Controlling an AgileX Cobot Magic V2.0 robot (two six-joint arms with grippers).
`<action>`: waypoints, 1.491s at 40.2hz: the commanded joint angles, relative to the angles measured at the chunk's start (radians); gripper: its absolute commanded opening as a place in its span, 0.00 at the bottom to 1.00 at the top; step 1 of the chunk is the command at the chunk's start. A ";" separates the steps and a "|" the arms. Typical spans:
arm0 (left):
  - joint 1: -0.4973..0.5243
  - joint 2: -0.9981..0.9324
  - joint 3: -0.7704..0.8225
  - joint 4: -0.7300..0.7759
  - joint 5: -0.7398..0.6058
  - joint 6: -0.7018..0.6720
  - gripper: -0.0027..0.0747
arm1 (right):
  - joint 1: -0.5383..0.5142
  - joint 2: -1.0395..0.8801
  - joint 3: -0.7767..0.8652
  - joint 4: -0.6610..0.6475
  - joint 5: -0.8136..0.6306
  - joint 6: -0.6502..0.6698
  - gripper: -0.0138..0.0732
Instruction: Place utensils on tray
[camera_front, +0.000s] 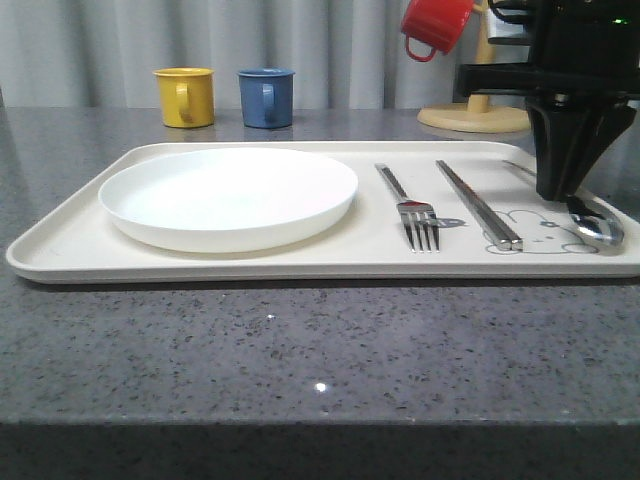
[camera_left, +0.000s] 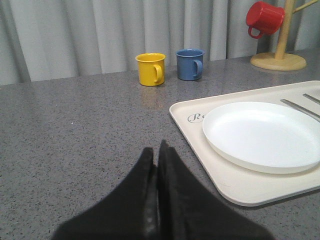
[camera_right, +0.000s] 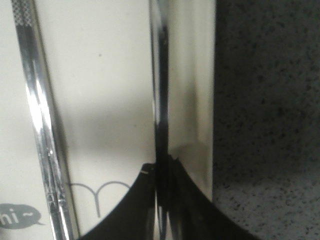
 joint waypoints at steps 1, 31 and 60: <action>0.001 0.013 -0.024 -0.009 -0.085 -0.009 0.01 | 0.000 -0.045 -0.023 0.001 -0.015 -0.001 0.31; 0.001 0.013 -0.024 -0.009 -0.085 -0.009 0.01 | 0.000 -0.192 -0.220 0.011 0.085 -0.087 0.23; 0.001 0.013 -0.024 -0.009 -0.085 -0.009 0.01 | 0.000 -1.092 0.854 -0.044 -0.811 -0.249 0.08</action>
